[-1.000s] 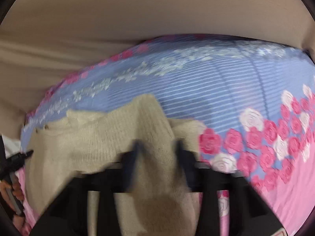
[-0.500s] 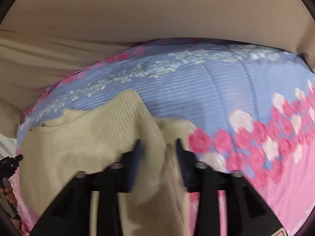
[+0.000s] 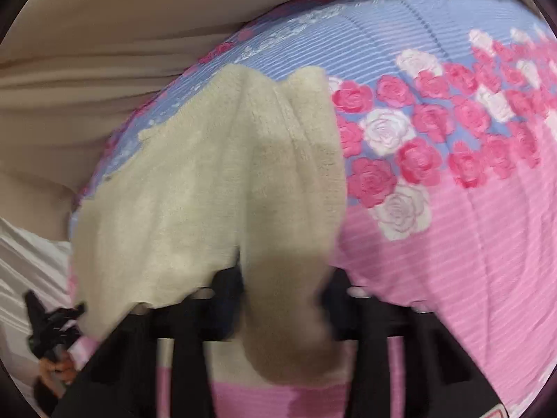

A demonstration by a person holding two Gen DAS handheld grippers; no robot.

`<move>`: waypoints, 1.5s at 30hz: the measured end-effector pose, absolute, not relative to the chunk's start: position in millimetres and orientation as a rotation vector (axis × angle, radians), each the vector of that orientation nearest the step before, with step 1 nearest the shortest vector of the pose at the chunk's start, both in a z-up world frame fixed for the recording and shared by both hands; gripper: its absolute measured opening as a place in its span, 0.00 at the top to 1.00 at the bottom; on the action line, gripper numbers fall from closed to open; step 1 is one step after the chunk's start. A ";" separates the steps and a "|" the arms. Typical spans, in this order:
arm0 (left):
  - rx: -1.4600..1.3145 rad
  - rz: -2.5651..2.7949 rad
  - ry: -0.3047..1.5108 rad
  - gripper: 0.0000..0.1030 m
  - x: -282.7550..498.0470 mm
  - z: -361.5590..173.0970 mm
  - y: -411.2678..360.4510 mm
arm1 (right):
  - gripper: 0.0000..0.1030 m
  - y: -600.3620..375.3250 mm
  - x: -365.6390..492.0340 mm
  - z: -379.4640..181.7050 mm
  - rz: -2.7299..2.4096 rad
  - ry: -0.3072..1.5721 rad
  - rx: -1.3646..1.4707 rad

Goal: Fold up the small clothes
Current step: 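Lift the hem with both grippers and fold it up toward the collar, then regrasp the folded edge with both grippers, straighten it, then open them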

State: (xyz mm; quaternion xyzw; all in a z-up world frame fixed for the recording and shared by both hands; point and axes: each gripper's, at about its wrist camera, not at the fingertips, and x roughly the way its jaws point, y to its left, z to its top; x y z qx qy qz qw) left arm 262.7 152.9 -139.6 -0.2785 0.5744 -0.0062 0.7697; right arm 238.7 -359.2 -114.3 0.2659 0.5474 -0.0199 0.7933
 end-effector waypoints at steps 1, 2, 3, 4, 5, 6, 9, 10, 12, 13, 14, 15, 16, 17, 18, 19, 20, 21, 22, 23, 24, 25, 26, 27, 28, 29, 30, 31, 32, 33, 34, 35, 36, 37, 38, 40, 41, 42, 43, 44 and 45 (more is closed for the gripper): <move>-0.633 -0.033 1.246 0.87 262.1 -135.6 155.4 | 0.77 -360.9 238.6 -108.8 -0.043 1.180 0.570; -0.651 -0.044 1.234 0.87 260.6 -125.5 156.5 | 0.79 -361.1 237.7 -97.8 -0.043 1.173 0.542; -0.653 -0.064 1.221 0.87 259.1 -116.4 154.9 | 0.81 -360.9 235.0 -85.4 -0.037 1.160 0.522; -0.653 -0.088 1.209 0.88 254.0 -106.8 155.6 | 0.81 -363.2 230.4 -74.4 -0.033 1.152 0.509; -0.656 -0.127 1.205 0.88 247.3 -95.1 154.7 | 0.82 -366.1 224.4 -64.0 -0.031 1.146 0.497; -0.659 -0.158 1.210 0.88 238.7 -89.6 154.4 | 0.82 -367.5 214.9 -50.3 -0.033 1.137 0.477; -0.632 -0.243 1.258 0.89 209.5 -81.2 144.4 | 0.82 -375.9 182.4 -28.2 -0.082 1.150 0.412; -0.627 -0.257 1.270 0.90 201.1 -82.5 142.0 | 0.82 -380.9 170.4 -24.6 -0.097 1.159 0.404; -0.603 -0.290 1.316 0.90 173.5 -93.8 134.6 | 0.82 -391.4 133.3 -22.5 -0.132 1.180 0.406; -0.591 -0.301 1.342 0.90 160.5 -101.8 131.1 | 0.82 -398.3 107.9 -25.0 -0.158 1.198 0.416; -0.585 -0.306 1.362 0.90 150.8 -108.5 128.3 | 0.82 -404.5 85.9 -26.8 -0.182 1.213 0.417; -0.592 -0.317 1.403 0.90 133.5 -119.2 126.0 | 0.81 -409.3 61.1 -30.9 -0.225 1.232 0.415; -0.601 -0.323 1.438 0.90 119.6 -127.7 124.5 | 0.81 -412.6 43.1 -34.4 -0.253 1.243 0.419; -0.604 -0.311 1.470 0.90 106.6 -137.6 122.9 | 0.81 -417.1 26.9 -39.7 -0.279 1.252 0.440; -0.598 -0.304 1.477 0.90 99.2 -141.7 121.5 | 0.80 -420.0 18.6 -45.3 -0.291 1.255 0.462; -0.567 -0.290 1.481 0.89 88.9 -144.6 117.2 | 0.80 -426.5 5.9 -61.1 -0.285 1.247 0.480; -0.538 -0.276 1.472 0.89 82.0 -145.0 115.8 | 0.78 -428.4 5.6 -70.1 -0.278 1.254 0.479; -0.506 -0.259 1.444 0.88 82.3 -144.7 111.9 | 0.75 -430.9 9.2 -81.8 -0.274 1.280 0.472; -0.484 -0.242 1.428 0.84 84.8 -144.2 109.0 | 0.74 -432.8 14.9 -90.3 -0.265 1.298 0.466; -0.463 -0.228 1.416 0.84 86.5 -142.2 105.9 | 0.69 -434.4 18.9 -92.9 -0.248 1.296 0.460; -0.437 -0.200 1.403 0.80 87.1 -138.4 104.1 | 0.67 -437.5 22.4 -93.1 -0.228 1.298 0.459; -0.441 -0.170 1.400 0.76 85.2 -135.5 102.9 | 0.67 -440.0 24.2 -91.5 -0.212 1.311 0.455; -0.464 -0.150 1.392 0.76 83.5 -130.9 105.0 | 0.66 -441.7 23.2 -88.6 -0.201 1.317 0.450; -0.485 -0.122 1.367 0.76 78.5 -123.9 107.5 | 0.65 -443.2 20.7 -81.0 -0.188 1.310 0.430; -0.481 -0.094 1.342 0.78 76.1 -115.0 109.4 | 0.63 -442.6 17.1 -72.1 -0.188 1.288 0.400; -0.460 -0.071 1.313 0.78 75.7 -104.2 109.3 | 0.58 -442.6 13.5 -61.9 -0.205 1.261 0.367; -0.419 -0.057 1.270 0.75 75.0 -89.5 107.0 | 0.51 -444.4 9.9 -51.4 -0.222 1.231 0.332; -0.386 -0.054 1.236 0.61 80.9 -78.8 101.7 | 0.49 -446.7 11.1 -44.7 -0.215 1.211 0.309; -0.349 -0.053 1.200 0.49 89.3 -67.3 97.6 | 0.47 -448.1 15.9 -40.2 -0.195 1.202 0.293; -0.329 -0.046 1.181 0.29 95.3 -62.8 96.0 | 0.47 -447.8 26.2 -37.3 -0.174 1.200 0.274; -0.313 -0.047 1.164 0.27 106.4 -61.1 91.2 | 0.47 -446.9 37.4 -36.0 -0.169 1.199 0.260; -0.304 -0.064 1.157 0.27 120.6 -61.3 82.1 | 0.45 -444.6 53.3 -36.1 -0.157 1.197 0.257; -0.286 -0.091 1.157 0.27 138.7 -66.0 75.2 | 0.39 -443.6 65.1 -38.8 -0.139 1.199 0.271; -0.271 -0.112 1.173 0.27 153.0 -73.9 69.2 | 0.37 -439.9 79.7 -44.7 -0.124 1.206 0.290; -0.257 -0.111 1.211 0.27 173.3 -86.5 62.7 | 0.37 -437.1 92.5 -52.4 -0.126 1.217 0.299; -0.288 -0.149 1.260 0.37 189.7 -102.9 53.8 | 0.38 -433.7 114.1 -75.0 -0.130 1.270 0.317; -0.300 -0.181 1.288 0.52 199.4 -112.0 48.3 | 0.64 -431.4 118.3 -84.7 -0.119 1.298 0.331; -0.278 -0.190 1.324 0.85 205.0 -120.6 43.0 | 0.89 -426.8 119.5 -88.5 -0.115 1.318 0.337; -0.260 -0.181 1.339 0.92 200.3 -119.9 42.1 | 0.89 -422.7 116.4 -80.2 -0.120 1.283 0.329; -0.282 -0.191 1.310 0.92 201.3 -113.0 42.8 | 0.90 -418.1 109.8 -60.7 -0.109 1.209 0.320; -0.334 -0.220 1.248 0.92 197.2 -95.9 48.0 | 0.90 -414.2 103.7 -45.8 -0.104 1.160 0.308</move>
